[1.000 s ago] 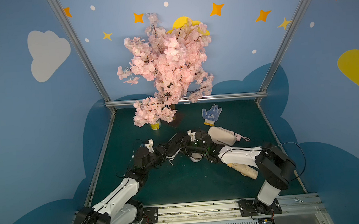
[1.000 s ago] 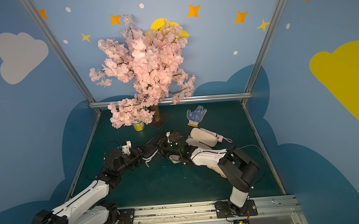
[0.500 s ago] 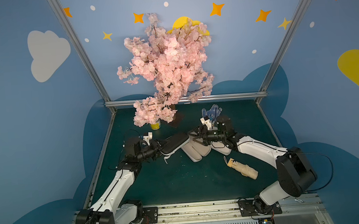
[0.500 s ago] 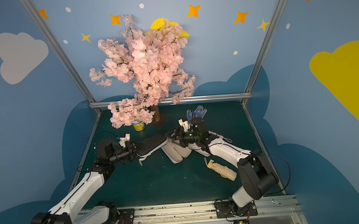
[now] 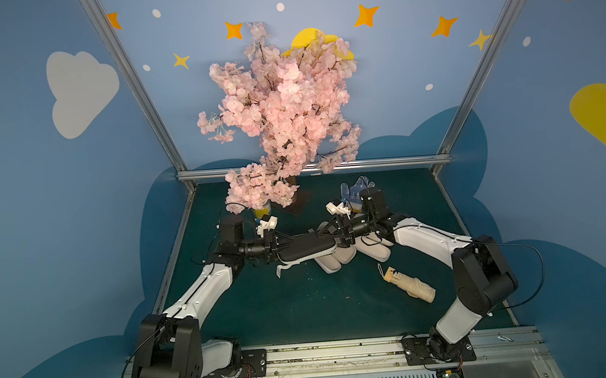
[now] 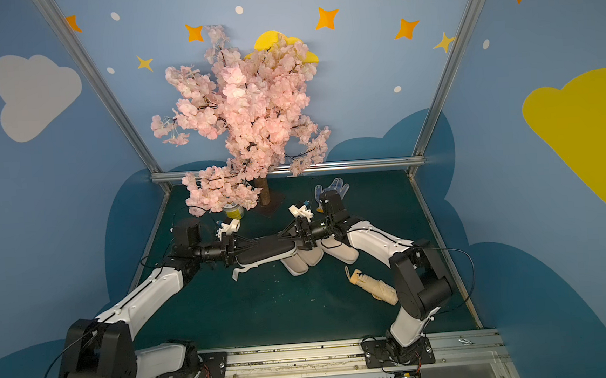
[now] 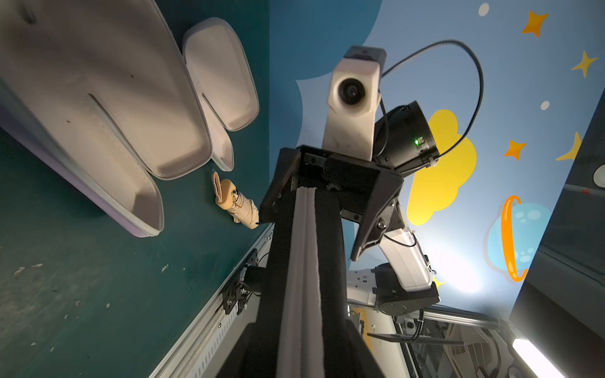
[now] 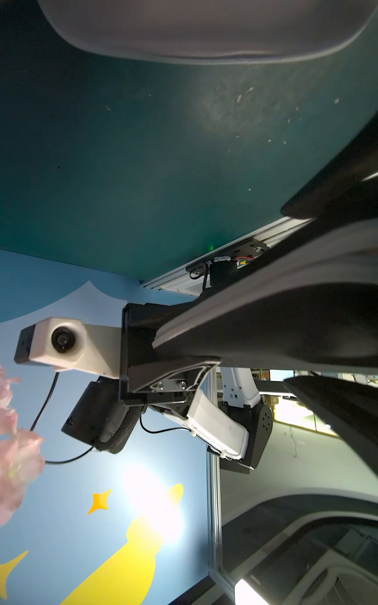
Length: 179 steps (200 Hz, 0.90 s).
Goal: Put umbrellas into zippered umbrella sleeves
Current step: Adjust the umbrella sleeve.
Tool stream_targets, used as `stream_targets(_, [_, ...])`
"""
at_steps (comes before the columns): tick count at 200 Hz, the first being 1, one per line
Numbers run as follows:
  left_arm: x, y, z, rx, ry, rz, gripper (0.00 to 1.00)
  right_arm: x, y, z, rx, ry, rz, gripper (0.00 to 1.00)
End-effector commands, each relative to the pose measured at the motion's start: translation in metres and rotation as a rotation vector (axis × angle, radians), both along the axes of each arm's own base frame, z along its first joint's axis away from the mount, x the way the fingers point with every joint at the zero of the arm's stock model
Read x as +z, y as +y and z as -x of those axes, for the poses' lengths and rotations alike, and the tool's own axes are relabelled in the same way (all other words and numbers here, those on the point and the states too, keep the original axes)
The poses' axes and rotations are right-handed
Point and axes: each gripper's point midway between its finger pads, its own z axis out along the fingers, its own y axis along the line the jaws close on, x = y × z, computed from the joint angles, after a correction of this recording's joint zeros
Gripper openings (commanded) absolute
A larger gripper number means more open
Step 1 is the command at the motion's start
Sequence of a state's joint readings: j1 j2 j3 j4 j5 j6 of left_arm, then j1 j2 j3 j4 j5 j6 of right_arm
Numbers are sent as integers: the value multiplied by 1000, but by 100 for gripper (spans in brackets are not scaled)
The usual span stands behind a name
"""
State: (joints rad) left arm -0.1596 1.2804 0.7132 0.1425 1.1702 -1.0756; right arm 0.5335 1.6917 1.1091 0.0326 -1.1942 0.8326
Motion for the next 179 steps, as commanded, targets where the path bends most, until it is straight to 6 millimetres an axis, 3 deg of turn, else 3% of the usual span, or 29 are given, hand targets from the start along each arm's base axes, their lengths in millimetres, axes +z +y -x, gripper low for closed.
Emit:
stream_targets(1, [15, -4, 7, -83, -89, 18, 27, 7, 5, 9, 67, 42, -32, 67])
stream_targets(27, [11, -4, 2, -88, -85, 12, 29, 9, 4, 9, 62, 50, -37, 55])
stream_targets(56, [9, 5, -17, -13, -59, 6, 43, 7, 6, 1, 18, 55, -43, 36])
stream_targets(98, [5, 31, -40, 218, 23, 45, 78, 13, 12, -21, -112, 74, -109, 25])
stream_targets(122, [-12, 53, -38, 422, 93, 52, 89, 22, 11, -38, -234, 77, -147, 21])
stream_targets(151, [-34, 80, -24, 657, 122, -1, 100, 21, -3, -62, -489, 110, -175, 20])
stream_targets(162, [-36, 80, -17, 697, 108, -24, 100, 18, -4, -66, -567, 120, -165, 19])
stream_targets(179, [-36, 64, -11, 726, 70, -67, 100, 11, 6, -62, -623, 133, -133, 20])
